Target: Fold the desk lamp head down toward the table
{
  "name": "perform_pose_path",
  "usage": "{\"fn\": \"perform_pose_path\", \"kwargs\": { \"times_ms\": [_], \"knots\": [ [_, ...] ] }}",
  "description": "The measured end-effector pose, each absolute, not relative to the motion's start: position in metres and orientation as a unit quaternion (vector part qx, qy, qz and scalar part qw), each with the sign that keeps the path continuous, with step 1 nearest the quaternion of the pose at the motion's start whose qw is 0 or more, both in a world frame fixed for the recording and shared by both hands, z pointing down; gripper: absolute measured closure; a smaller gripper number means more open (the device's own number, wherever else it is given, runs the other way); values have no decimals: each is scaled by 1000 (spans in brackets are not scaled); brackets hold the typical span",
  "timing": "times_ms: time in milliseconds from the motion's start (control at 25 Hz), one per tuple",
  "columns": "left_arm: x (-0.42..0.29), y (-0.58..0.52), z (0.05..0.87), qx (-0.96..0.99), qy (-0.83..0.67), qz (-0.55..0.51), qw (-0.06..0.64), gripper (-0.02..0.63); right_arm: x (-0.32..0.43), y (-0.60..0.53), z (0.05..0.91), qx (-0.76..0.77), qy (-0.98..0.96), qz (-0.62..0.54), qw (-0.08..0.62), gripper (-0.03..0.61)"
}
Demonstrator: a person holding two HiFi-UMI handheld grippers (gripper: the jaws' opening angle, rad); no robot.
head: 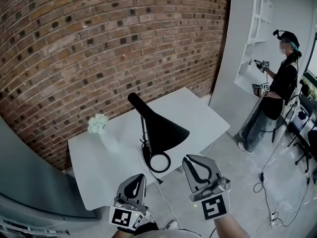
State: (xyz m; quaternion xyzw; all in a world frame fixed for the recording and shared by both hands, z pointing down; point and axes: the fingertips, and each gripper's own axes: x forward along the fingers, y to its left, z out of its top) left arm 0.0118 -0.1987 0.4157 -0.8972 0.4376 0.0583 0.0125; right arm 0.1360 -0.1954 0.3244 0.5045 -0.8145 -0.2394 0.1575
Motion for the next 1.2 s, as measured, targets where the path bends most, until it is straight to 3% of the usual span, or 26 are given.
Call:
{"fn": "perform_pose_path", "kwargs": {
  "times_ms": [360, 520, 1200],
  "knots": [
    [10, -207, 419, -900, 433, 58, 5, 606, 131, -207, 313, 505, -794, -283, 186, 557],
    [11, -210, 418, -900, 433, 59, 7, 606, 130, -210, 311, 495, -783, -313, 208, 503],
    [7, -214, 417, -897, 438, 55, 10, 606, 112, -220, 314, 450, -754, -393, 274, 443]
  ]
}}
